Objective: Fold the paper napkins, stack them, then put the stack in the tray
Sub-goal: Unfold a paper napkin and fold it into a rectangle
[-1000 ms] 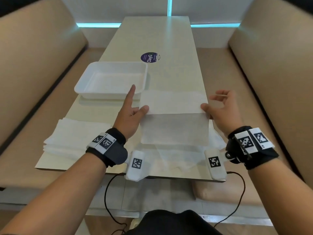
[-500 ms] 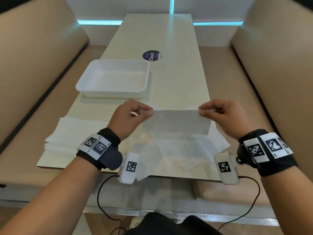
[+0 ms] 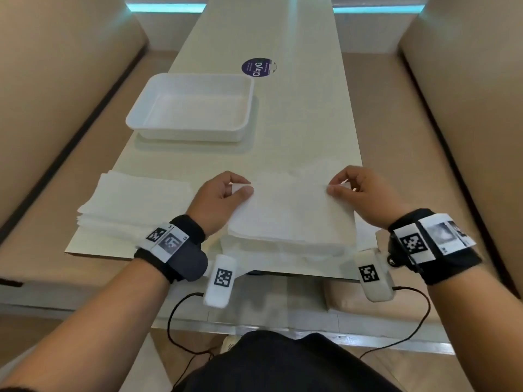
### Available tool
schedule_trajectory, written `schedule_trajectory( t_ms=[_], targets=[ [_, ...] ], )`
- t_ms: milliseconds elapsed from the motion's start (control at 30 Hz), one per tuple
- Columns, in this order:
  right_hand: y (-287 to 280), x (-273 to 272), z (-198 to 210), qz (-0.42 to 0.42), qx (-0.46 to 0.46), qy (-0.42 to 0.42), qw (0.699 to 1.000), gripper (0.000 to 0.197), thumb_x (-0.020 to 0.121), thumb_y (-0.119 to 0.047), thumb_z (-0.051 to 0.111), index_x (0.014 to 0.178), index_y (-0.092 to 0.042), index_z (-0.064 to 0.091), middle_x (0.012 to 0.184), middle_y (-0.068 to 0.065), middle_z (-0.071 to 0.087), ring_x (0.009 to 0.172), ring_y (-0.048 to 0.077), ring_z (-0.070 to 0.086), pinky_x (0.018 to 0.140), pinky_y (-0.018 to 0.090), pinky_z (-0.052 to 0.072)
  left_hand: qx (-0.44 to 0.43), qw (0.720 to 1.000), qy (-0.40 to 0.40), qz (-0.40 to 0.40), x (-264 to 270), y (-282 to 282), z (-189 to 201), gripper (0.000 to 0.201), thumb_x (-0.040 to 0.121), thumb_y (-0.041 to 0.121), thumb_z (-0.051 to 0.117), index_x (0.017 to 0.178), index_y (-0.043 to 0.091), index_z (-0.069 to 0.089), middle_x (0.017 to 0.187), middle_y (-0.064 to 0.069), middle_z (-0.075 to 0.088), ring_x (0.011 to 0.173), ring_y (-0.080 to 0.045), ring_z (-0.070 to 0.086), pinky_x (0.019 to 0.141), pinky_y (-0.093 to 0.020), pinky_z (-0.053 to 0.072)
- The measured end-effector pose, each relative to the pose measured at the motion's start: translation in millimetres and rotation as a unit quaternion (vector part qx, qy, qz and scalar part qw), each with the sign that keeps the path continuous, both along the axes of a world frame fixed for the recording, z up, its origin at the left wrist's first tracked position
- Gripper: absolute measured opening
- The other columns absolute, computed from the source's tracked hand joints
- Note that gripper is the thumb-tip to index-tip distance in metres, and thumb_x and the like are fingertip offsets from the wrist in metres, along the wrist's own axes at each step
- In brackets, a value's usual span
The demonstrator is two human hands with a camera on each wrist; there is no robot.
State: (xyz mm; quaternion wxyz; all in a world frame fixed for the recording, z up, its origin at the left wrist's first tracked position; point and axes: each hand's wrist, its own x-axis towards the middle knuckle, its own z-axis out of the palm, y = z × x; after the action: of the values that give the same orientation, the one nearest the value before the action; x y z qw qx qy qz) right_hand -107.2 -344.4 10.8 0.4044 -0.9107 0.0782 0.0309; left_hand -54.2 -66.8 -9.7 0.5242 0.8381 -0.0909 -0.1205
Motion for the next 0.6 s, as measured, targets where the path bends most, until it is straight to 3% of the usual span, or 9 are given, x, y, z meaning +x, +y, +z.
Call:
schedule_trajectory(
  t_ms=[67, 167, 233, 333, 467, 600],
  targets=[
    [3, 0, -12, 0.004, -0.061, 0.059, 0.996, 0.011, 0.088, -0.033, 0.064, 0.088, -0.022, 0.062, 0.079, 0.003, 0.064, 0.068, 0.020, 0.059, 0.066, 0.034, 0.049, 0.042, 0.999, 0.028, 0.009, -3, 1, -21, 0.014, 0.090, 0.035, 0.065, 0.097, 0.023, 0.062, 0.074, -0.008, 0.062, 0.065, -0.028, 0.056, 0.062, -0.035, 0.048],
    [16, -6, -18, 0.010, -0.193, 0.111, 0.975, 0.026, 0.091, -0.032, 0.058, 0.114, -0.022, 0.055, 0.111, 0.004, 0.063, 0.092, 0.020, 0.058, 0.078, 0.033, 0.046, 0.160, 0.987, 0.025, 0.003, -11, -1, -38, 0.022, 0.090, 0.037, 0.063, 0.105, 0.023, 0.056, 0.084, -0.003, 0.060, 0.076, -0.022, 0.056, 0.066, -0.031, 0.045],
    [37, -11, -16, 0.048, -0.286, 0.067, 0.955, 0.041, 0.095, -0.028, 0.049, 0.135, -0.022, 0.043, 0.133, 0.005, 0.052, 0.118, 0.025, 0.048, 0.093, 0.037, 0.042, 0.192, 0.981, 0.020, -0.003, -15, -5, -40, 0.029, 0.090, 0.038, 0.061, 0.113, 0.023, 0.052, 0.093, -0.003, 0.058, 0.079, -0.020, 0.055, 0.070, -0.030, 0.043],
    [83, -22, -19, 0.145, -0.292, 0.008, 0.946, 0.050, 0.100, -0.028, 0.036, 0.148, -0.020, 0.026, 0.155, 0.003, 0.028, 0.142, 0.027, 0.022, 0.110, 0.040, 0.026, 0.193, 0.981, 0.016, 0.010, -16, -7, -41, 0.035, 0.090, 0.036, 0.063, 0.117, 0.020, 0.048, 0.083, -0.001, 0.054, 0.074, -0.016, 0.051, 0.064, -0.028, 0.040],
    [120, -34, -52, 0.232, -0.301, 0.088, 0.921, 0.058, 0.103, -0.035, 0.018, 0.152, -0.018, -0.007, 0.161, 0.002, -0.012, 0.146, 0.028, -0.016, 0.118, 0.044, -0.003, 0.181, 0.983, 0.023, 0.027, -15, -4, -41, 0.029, 0.090, 0.026, 0.062, 0.117, 0.016, 0.054, 0.075, 0.005, 0.051, 0.075, -0.010, 0.051, 0.062, -0.021, 0.037],
    [122, -39, -83, 0.230, -0.279, 0.099, 0.927, 0.064, 0.096, -0.051, 0.003, 0.150, -0.022, -0.016, 0.155, -0.004, -0.027, 0.141, 0.022, -0.030, 0.118, 0.046, -0.010, 0.198, 0.980, 0.012, 0.022, -15, -2, -41, 0.022, 0.090, 0.023, 0.064, 0.110, 0.015, 0.058, 0.080, 0.006, 0.055, 0.084, -0.015, 0.054, 0.074, -0.022, 0.037]
  ],
)
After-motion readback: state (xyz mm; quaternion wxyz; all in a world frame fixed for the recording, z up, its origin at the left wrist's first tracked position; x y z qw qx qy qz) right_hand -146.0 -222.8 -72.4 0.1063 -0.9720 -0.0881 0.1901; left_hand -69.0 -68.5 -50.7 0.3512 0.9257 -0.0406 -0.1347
